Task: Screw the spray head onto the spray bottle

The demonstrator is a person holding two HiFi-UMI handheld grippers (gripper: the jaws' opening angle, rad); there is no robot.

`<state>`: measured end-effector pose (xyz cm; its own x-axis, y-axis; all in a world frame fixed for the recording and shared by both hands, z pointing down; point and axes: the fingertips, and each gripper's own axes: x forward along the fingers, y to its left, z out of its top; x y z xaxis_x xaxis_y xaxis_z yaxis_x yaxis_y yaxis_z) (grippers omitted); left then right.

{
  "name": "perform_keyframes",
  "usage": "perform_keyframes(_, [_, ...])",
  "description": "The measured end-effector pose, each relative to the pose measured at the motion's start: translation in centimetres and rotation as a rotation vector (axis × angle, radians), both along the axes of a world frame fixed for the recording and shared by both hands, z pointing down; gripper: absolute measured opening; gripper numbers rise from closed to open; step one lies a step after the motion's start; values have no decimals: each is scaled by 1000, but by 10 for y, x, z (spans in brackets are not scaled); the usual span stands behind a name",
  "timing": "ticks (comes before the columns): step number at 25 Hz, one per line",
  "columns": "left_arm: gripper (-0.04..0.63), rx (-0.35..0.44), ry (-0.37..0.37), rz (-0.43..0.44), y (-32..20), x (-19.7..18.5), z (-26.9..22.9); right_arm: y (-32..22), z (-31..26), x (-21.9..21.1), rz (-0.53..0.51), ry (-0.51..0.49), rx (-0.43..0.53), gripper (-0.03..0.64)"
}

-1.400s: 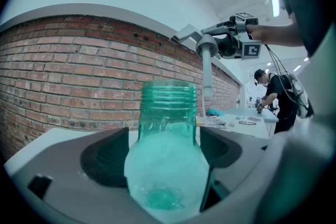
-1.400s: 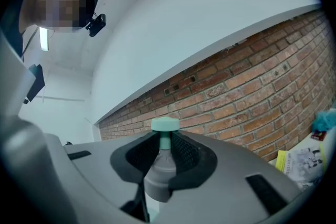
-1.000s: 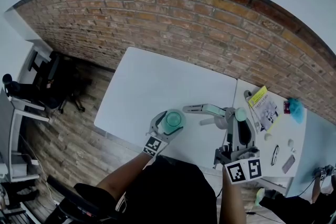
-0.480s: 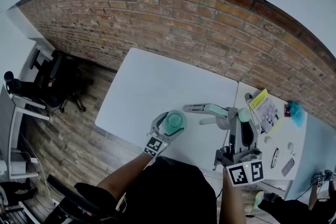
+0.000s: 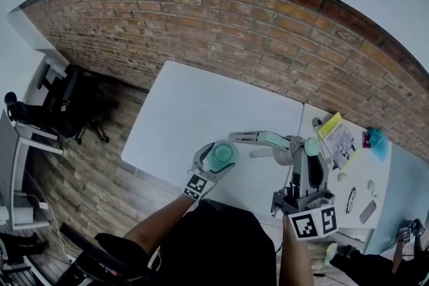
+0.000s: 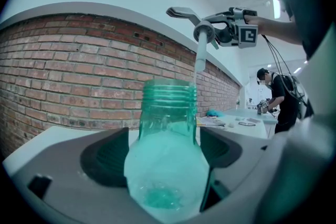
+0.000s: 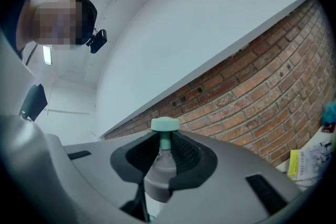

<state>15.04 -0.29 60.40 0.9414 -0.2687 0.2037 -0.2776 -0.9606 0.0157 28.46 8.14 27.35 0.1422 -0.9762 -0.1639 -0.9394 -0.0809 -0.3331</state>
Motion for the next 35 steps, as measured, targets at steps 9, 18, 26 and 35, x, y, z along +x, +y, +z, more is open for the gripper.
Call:
perform_keyframes(9, [406, -4, 0, 6, 2, 1, 1, -1, -6, -4, -10, 7, 19, 71])
perform_keyframes(18, [405, -14, 2, 13, 2, 0, 2, -8, -8, -13, -27, -6, 27, 71])
perform_keyframes(26, [405, -16, 4, 11, 1, -1, 2, -11, -15, -13, -27, -16, 44, 71])
perform_keyframes(35, [406, -22, 6, 8, 1, -1, 2, -13, -20, -17, -43, -50, 67, 71])
